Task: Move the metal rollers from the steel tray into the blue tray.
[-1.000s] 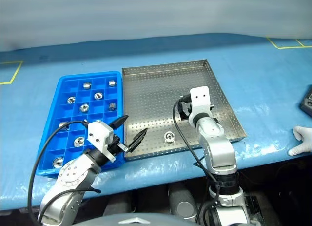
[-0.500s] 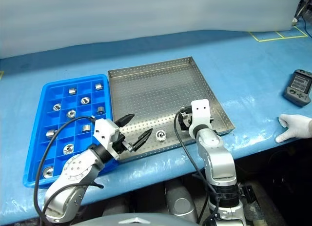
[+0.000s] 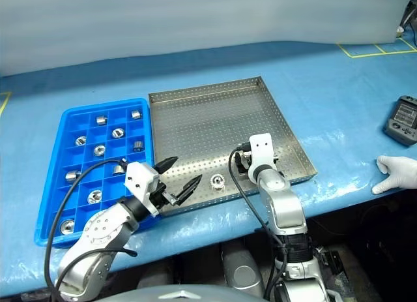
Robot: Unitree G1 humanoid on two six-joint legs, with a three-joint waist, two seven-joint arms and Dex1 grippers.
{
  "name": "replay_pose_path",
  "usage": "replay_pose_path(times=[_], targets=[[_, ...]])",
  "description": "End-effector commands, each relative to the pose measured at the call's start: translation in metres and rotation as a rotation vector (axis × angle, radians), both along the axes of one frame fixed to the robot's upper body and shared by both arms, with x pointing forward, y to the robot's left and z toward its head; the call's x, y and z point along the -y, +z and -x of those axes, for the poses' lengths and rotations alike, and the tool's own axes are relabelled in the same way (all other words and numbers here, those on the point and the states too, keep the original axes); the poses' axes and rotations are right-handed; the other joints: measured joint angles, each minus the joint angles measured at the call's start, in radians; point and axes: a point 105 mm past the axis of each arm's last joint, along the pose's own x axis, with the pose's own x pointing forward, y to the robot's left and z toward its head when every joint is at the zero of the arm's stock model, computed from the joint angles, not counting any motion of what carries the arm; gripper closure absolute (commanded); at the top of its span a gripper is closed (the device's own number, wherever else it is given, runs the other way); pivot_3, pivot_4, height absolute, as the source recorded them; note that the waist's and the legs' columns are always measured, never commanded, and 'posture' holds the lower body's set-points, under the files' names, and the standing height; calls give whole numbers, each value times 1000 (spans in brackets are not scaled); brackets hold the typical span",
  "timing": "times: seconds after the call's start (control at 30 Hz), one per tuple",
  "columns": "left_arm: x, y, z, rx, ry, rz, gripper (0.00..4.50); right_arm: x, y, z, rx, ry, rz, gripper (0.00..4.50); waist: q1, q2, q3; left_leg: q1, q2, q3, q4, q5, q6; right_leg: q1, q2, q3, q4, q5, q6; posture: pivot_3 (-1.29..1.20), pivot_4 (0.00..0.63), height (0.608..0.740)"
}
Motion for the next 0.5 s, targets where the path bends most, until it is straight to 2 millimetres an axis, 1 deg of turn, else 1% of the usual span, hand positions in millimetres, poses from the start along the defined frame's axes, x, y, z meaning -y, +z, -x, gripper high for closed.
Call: replay_pose_path(times=[0.03,0.07,0.13,0.23,0.27,0.3,0.37,0.47,0.5], targets=[[1,15,3,59,-4,16,0,-2,9,-7,50,7,7,459,2,0,0,0,0,0,0,0,0,0,0,0,0,0,0,-123,150,740],[1,15,3,60,-2,17,0,-2,10,-7,52,7,7,650,2,0,0,0,0,0,0,0,0,0,0,0,0,0,0,-123,150,740],[1,16,3,61,0,18,0,-2,10,-8,56,9,6,1243,5,0,0,0,0,0,0,0,0,0,0,0,0,0,0,-122,150,740],[1,16,2,62,3,20,0,-3,11,-9,59,11,7,2294,9,0,0,0,0,0,0,0,0,0,0,0,0,0,0,-120,150,740],[1,16,2,63,4,20,0,-3,12,-8,62,13,12,2567,11,0,0,0,0,0,0,0,0,0,0,0,0,0,0,-119,150,740],[1,16,2,63,5,21,0,-3,12,-8,64,14,15,2642,12,0,0,0,0,0,0,0,0,0,0,0,0,0,0,-118,150,740],[0,16,2,64,11,22,0,-5,17,-8,75,26,10,2642,14,0,0,0,0,0,0,0,0,0,0,0,0,0,0,-113,150,740],[-1,16,1,67,25,22,0,-15,30,-7,107,72,-1,2642,19,1,0,0,0,0,0,0,0,0,0,0,0,0,0,-97,150,740],[-3,16,2,68,38,21,0,-24,39,-7,132,110,-5,2642,22,1,0,0,0,0,0,0,0,0,0,0,1,0,0,-93,150,740]])
